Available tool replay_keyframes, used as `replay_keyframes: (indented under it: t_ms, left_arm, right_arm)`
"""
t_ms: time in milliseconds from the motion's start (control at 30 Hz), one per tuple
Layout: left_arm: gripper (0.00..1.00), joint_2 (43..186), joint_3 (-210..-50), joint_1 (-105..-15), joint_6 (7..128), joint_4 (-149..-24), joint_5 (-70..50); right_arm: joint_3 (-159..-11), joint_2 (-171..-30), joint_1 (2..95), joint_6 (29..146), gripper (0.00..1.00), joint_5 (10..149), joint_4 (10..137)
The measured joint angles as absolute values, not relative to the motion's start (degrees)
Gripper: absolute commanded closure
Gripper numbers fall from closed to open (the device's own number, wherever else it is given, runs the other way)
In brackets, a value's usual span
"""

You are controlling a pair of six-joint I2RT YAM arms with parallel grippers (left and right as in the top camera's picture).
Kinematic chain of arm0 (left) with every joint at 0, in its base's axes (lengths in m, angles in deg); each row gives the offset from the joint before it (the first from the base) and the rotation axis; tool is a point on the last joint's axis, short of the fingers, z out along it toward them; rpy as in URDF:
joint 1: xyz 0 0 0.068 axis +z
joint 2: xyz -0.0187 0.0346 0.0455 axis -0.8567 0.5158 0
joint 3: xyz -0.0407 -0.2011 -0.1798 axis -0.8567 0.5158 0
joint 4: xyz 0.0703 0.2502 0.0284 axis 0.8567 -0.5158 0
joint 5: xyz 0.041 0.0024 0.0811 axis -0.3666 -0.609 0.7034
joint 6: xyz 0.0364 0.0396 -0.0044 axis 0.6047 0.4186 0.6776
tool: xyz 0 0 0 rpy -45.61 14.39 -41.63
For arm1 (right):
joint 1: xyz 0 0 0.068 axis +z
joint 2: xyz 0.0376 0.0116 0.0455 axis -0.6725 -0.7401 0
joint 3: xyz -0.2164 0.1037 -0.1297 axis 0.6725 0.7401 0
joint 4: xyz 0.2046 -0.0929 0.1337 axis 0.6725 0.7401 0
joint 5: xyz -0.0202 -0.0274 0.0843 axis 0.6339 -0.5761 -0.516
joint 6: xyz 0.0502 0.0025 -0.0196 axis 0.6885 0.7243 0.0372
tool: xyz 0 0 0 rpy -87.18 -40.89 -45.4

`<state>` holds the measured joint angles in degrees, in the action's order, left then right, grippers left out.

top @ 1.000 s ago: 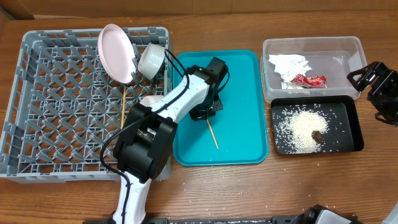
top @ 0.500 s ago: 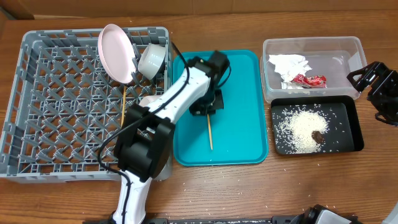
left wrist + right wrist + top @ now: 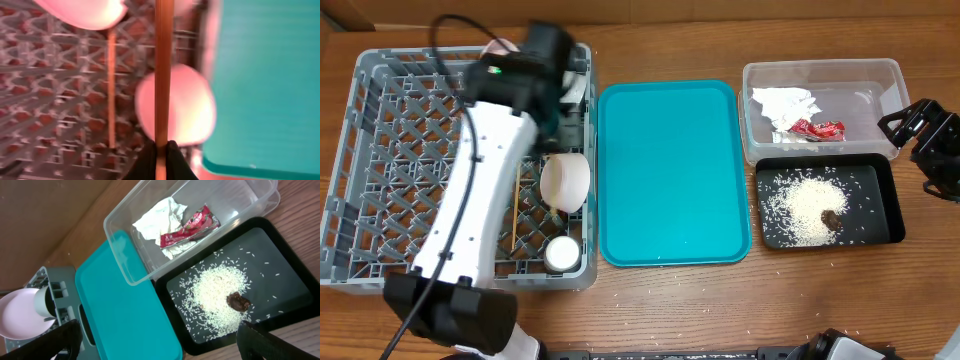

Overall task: Sort waste into correct bins and load items into the dishwasher
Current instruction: 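Carry the chopstick into the rack beside the bowl and release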

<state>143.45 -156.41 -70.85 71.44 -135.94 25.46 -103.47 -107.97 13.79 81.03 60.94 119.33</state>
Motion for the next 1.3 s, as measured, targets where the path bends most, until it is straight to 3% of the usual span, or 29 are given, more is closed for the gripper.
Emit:
replay_keyframes:
  t_ms: [267,533,867,900,1033,1067,1300]
  left_arm:
    - [0.96,144.0,-143.6,-63.0,79.4,-126.9,26.6]
    - [0.96,144.3,-131.4,-60.7,84.5,-117.5,26.6]
    - [0.96,144.3,-129.1,-60.3,85.9,-115.0,27.1]
    - [0.91,144.3,-129.1,-60.3,85.9,-115.0,27.1]
    - [0.49,144.3,-129.0,-60.3,84.8,-114.9,26.4]
    - [0.45,144.3,-129.0,-60.3,84.3,-114.9,26.2]
    - [0.39,144.3,-129.3,-60.3,82.4,-115.9,25.7]
  right_arm:
    - [-103.5,-108.0,13.8,81.1,0.0,60.9,119.3]
    - [-103.5,-108.0,13.8,81.0,0.0,60.9,119.3]
    - [-103.5,-108.0,13.8,81.1,0.0,60.9,119.3]
    - [-103.5,-108.0,13.8,81.1,0.0,60.9,119.4]
    - [-103.5,-108.0,13.8,81.0,0.0,60.9,119.3]
    - [-103.5,-108.0,13.8,81.0,0.0,60.9,119.3]
    - [-103.5,-108.0,13.8,81.0,0.0,60.9,119.3]
